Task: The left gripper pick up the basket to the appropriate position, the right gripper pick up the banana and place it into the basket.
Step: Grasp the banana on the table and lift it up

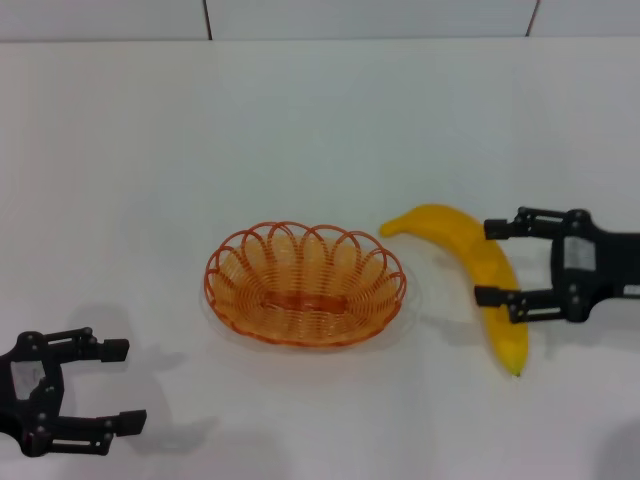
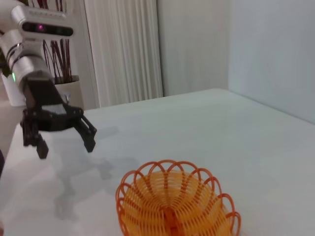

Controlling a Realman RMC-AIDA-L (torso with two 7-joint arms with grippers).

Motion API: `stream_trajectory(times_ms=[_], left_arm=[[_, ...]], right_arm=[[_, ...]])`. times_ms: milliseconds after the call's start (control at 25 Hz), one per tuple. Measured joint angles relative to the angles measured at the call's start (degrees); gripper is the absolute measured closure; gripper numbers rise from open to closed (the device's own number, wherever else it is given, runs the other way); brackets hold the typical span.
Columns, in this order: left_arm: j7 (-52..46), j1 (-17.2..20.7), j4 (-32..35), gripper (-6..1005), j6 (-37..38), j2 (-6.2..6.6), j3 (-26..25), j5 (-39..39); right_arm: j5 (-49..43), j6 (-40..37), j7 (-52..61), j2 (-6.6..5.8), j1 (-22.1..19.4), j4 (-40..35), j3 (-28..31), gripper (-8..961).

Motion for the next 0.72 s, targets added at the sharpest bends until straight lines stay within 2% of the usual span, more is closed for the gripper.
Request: stream_trajectory(times_ms=[160,280,480,560,640,720], left_arm=[[0.93,-0.16,-0.02,120,-0.33,-0.16,-0.94,-0.43],[1.82,-0.57,-0.40,120,-0.34,-0.20,-2.99,-0.46],[2.16,-1.31,-0.69,121,-0.25,-0.25,-3.62,-0.49],[2.30,-1.84,-1.09,121,-0.25,-0.25,-3.57,-0.51],[2.72,-2.35,-1.99,121,-0.25,-0.15,-3.62,-0.51],[3.34,-2.74,-2.82,121,-0.29,-0.06,-3.68,-0.34]], right_arm=[[-0.20,-4.67,10.89,1.34,0.21,-9.13,-0.84,97],[-0.24,-7.63,18.76,2.15,0.23,-15.87,-5.49,97],[-0.04,-9.37,35.86,2.22,1.73,-26.84,-18.39,98],[-0.18,-9.16,43.83,2.11,3.03,-31.62,-21.50,98],[-1.21,-8.92,54.02,1.87,6.05,-38.53,-23.77,98],[-1.77,-8.66,56.08,1.83,6.99,-40.23,-24.38,98]])
